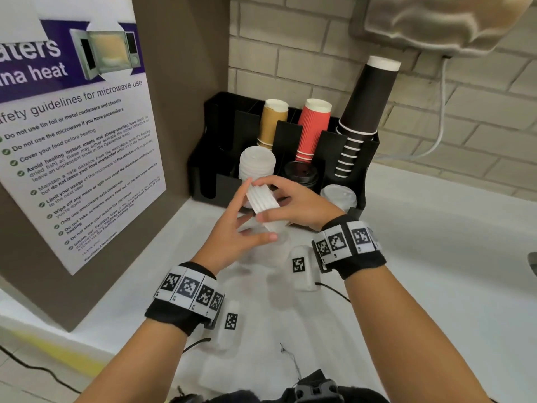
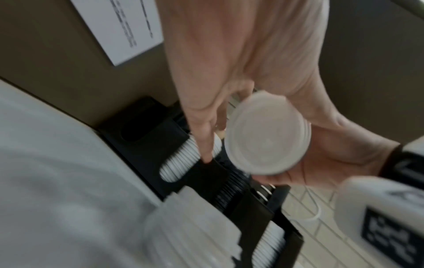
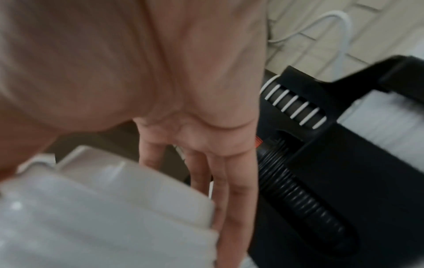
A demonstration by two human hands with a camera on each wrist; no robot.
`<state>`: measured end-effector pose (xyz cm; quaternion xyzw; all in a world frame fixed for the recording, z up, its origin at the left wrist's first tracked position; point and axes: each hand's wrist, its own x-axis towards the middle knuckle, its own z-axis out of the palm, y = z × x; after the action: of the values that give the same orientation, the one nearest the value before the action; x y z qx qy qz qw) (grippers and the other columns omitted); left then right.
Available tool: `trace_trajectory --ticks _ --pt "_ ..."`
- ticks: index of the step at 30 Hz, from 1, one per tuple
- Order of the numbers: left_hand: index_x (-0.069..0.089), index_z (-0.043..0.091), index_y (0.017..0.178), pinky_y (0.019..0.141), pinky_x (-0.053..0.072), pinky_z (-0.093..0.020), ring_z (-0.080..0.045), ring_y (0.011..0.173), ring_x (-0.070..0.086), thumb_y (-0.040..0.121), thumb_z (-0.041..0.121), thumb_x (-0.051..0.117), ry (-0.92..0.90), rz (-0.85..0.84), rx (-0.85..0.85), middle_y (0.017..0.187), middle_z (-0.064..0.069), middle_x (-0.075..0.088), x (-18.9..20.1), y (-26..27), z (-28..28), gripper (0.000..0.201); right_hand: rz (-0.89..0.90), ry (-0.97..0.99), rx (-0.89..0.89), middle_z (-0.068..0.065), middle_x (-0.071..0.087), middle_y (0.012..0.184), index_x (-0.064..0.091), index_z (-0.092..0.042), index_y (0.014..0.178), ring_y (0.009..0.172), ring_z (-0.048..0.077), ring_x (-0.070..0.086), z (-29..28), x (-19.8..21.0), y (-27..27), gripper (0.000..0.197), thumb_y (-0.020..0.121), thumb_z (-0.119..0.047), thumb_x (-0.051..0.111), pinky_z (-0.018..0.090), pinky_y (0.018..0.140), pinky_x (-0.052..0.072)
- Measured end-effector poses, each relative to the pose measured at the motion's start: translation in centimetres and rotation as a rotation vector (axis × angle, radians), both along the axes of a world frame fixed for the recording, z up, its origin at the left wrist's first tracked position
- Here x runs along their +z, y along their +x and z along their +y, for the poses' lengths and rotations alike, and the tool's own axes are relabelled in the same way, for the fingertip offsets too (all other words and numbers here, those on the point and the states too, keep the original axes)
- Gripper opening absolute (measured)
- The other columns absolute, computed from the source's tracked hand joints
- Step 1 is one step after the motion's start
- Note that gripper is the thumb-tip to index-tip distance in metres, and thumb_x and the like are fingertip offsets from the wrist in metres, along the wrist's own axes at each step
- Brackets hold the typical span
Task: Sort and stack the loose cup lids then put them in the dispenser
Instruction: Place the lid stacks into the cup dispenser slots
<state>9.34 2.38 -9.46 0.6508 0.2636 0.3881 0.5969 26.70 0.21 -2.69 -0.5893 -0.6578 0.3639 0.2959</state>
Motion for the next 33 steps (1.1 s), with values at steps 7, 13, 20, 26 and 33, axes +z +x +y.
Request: trace_trajectory --ticks 7,13,20,26,33 --pt "0.041 0.048 0.139 0.084 0.053 -0.021 -0.014 0.122 0.056 0.061 0.028 0.091 0.089 -0.094 0.016 0.144 0.005 0.045 1.2 0.5 -0.1 0.095 0.452 -0.057 -0.014 0.012 0.060 0.124 0.048 -0.038 0.131 0.112 0.027 0.062 -3.1 -0.2 -0.1 0.057 0.082 -0.022 0.072 0.045 0.080 0.057" --pt "0.046 0.048 0.133 0.087 0.054 -0.026 -0.013 0.116 0.060 0.059 0.035 0.086 0.140 -0.068 -0.016 0.131 0.019 0.052 1.9 0.6 -0.3 0.084 0.503 -0.014 -0.066 0.016 0.057 0.128 0.047 -0.034 0.134 0.119 0.029 0.056 -4.0 -0.9 0.1 0.059 0.081 -0.023 0.071 0.052 0.092 0.052" --pt "0.039 0.040 0.144 0.092 0.050 -0.020 -0.006 0.122 0.055 0.059 0.033 0.088 0.131 -0.056 -0.032 0.143 0.007 0.047 1.8 0.7 -0.1 0.098 0.395 0.061 -0.127 0.004 0.063 0.118 0.054 -0.039 0.126 0.104 0.021 0.066 -4.0 -0.4 -0.1 0.065 0.070 -0.021 0.082 0.051 0.089 0.054" --pt "0.035 0.044 0.146 0.090 0.052 -0.022 -0.009 0.122 0.056 0.060 0.024 0.089 0.093 -0.083 -0.062 0.148 0.006 0.041 2.1 0.8 -0.2 0.103 0.384 0.151 -0.161 0.006 0.062 0.115 0.055 -0.035 0.121 0.102 0.021 0.065 -3.8 -0.5 -0.6 0.060 0.072 -0.012 0.082 0.037 0.083 0.057" --pt "0.039 0.046 0.138 0.103 0.042 -0.027 -0.008 0.127 0.051 0.071 0.033 0.075 0.048 -0.019 0.084 0.144 0.010 0.044 2.4 -0.3 0.1 0.076 0.247 0.369 -0.410 0.002 0.061 0.116 0.056 -0.032 0.117 0.100 0.019 0.062 -2.5 1.1 4.2 0.060 0.067 -0.017 0.084 0.023 0.068 0.055"
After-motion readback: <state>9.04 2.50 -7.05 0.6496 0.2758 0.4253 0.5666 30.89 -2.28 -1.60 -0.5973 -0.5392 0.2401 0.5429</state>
